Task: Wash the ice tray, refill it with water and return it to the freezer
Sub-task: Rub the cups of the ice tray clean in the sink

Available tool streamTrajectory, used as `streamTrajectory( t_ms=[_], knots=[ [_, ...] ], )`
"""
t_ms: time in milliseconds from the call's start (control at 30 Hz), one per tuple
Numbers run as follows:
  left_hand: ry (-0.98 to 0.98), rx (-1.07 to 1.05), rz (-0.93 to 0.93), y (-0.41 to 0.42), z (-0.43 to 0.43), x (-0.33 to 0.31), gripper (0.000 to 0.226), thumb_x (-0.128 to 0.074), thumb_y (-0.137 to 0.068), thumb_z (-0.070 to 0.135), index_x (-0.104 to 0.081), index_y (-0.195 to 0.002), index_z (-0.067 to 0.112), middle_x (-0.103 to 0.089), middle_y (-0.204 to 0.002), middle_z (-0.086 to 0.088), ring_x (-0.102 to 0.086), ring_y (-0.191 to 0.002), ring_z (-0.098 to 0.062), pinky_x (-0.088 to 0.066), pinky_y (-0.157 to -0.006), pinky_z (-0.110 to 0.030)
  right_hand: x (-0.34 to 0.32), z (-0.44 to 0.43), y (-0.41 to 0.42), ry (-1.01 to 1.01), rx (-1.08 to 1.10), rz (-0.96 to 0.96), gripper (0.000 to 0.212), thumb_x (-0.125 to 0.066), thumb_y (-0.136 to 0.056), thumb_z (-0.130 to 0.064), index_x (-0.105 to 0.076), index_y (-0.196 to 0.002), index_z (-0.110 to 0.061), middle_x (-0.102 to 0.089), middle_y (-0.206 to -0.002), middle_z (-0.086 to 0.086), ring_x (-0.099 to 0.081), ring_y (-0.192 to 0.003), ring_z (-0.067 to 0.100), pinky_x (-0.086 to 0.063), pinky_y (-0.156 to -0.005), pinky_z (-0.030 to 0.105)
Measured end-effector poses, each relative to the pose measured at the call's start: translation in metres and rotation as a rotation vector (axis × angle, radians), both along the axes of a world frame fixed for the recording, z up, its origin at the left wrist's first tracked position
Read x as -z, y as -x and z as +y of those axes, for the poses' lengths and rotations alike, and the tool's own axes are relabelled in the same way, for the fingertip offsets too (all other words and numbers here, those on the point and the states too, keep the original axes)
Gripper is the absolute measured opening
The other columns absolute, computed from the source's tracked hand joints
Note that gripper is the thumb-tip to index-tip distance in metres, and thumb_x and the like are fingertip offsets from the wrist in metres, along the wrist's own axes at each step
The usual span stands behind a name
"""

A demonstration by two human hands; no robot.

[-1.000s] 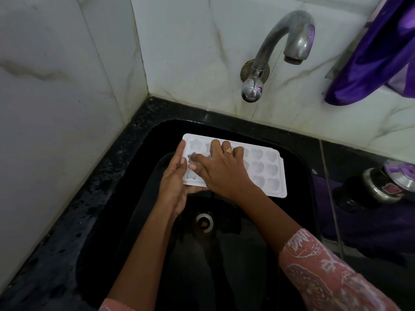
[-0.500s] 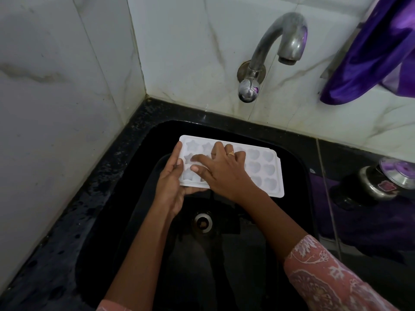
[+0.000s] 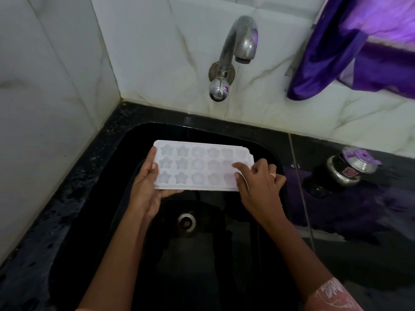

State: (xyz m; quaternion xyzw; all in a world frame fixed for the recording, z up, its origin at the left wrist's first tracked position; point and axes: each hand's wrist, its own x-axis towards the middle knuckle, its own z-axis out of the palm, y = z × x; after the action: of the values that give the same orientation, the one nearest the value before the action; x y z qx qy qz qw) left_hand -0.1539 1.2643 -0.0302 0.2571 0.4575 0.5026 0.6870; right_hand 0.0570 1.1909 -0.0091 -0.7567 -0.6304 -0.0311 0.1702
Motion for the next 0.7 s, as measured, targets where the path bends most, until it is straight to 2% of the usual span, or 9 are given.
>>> streamTrajectory(
  t_ms=[133,500,700],
  knots=[
    [-0.011,-0.002,0.013,0.001,0.001,-0.001,0.039,-0.035,-0.1,0.017,-0.044,-0.135,0.032,-0.057,-0.109,0.014,-0.059,-0.095,-0.015,-0.059,-0.056,-0.04,0.01,-0.016,-0.009,-0.007,0.06,0.016,0.026,-0.038,-0.094,-0.035,-0.057,-0.109,-0.027,-0.03,-0.09,-0.004,-0.028,-0.084,0.012,-0.016,-0.077,0.033],
    [-0.012,-0.002,0.019,-0.001,0.006,-0.007,0.039,-0.035,-0.101,0.018,-0.045,-0.136,0.031,-0.057,-0.109,0.013,-0.058,-0.095,-0.016,-0.058,-0.051,-0.038,0.013,-0.015,-0.013,0.061,-0.008,0.018,0.052,-0.014,-0.088,-0.051,-0.052,-0.119,-0.031,-0.029,-0.094,-0.005,-0.025,-0.088,0.01,-0.016,-0.078,0.032],
    [-0.024,-0.002,0.021,-0.003,0.007,-0.009,0.039,-0.034,-0.1,0.018,-0.044,-0.136,0.03,-0.056,-0.112,0.011,-0.058,-0.094,-0.015,-0.058,-0.051,-0.037,0.013,-0.014,-0.016,0.067,-0.014,0.033,0.057,-0.013,-0.086,-0.054,-0.053,-0.12,-0.031,-0.03,-0.095,-0.005,-0.03,-0.091,0.013,-0.015,-0.079,0.032]
  ],
)
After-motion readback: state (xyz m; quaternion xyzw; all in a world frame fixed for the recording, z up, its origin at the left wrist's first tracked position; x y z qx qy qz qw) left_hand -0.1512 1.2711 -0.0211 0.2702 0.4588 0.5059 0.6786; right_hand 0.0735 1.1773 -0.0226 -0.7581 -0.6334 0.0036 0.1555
